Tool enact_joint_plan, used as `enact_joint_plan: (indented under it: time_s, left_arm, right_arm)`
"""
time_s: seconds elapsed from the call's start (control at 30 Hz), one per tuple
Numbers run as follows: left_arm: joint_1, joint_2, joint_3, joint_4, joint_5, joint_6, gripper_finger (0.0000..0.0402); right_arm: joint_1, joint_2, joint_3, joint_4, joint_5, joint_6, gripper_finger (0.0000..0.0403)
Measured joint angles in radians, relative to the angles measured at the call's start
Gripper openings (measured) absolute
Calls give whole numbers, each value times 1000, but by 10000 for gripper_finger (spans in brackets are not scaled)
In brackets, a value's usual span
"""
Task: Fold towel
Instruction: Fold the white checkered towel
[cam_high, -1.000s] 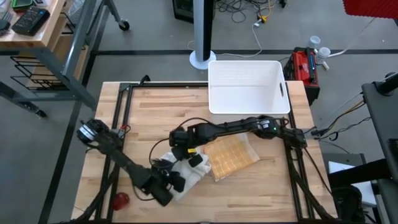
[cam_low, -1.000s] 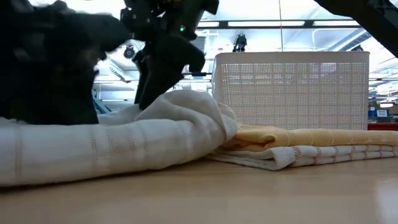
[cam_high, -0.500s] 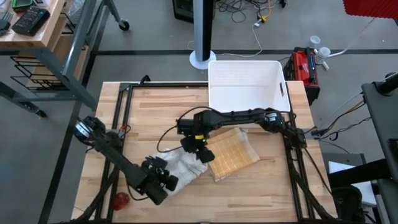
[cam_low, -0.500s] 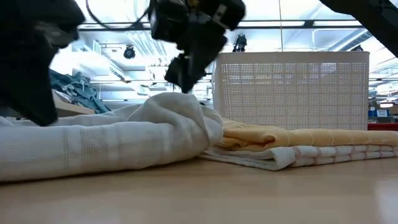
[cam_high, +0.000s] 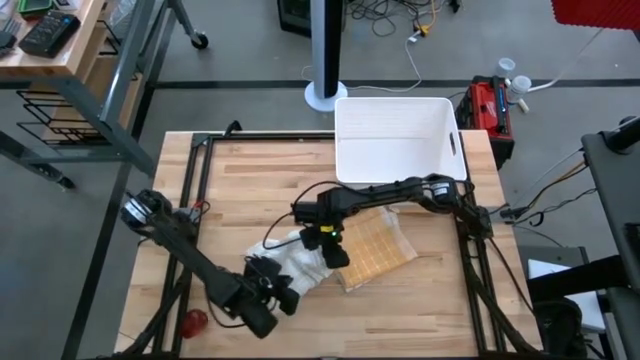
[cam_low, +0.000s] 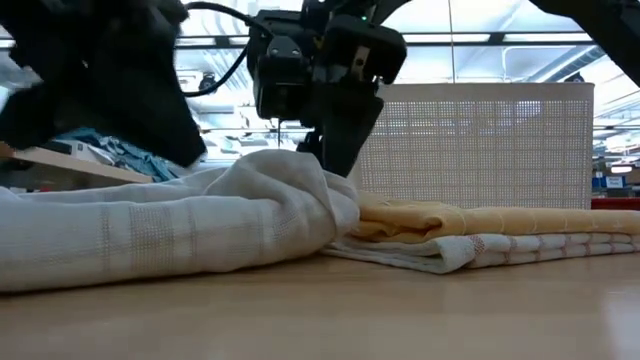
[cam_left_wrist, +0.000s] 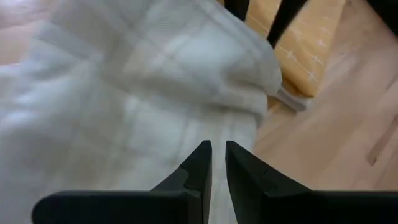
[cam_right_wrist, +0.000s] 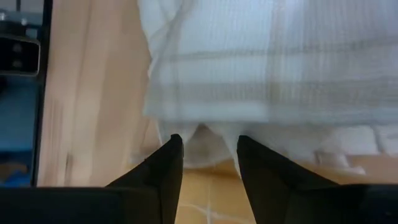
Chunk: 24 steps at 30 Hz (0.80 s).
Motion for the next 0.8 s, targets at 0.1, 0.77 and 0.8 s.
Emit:
enact_joint_plan:
  time_s: [0.1, 0.77, 0.8]
  left_arm:
    - [23, 54, 0, 62, -2, -5, 37]
    - [-26, 171, 4, 83, 124, -319, 37]
    - [-27, 171, 4, 81, 126, -336, 37]
  right_arm:
    - [14, -7, -38, 54, 0, 58, 147]
    - [63, -39, 2, 201, 0, 209, 149]
    - [64, -39, 5, 200, 1, 214, 150]
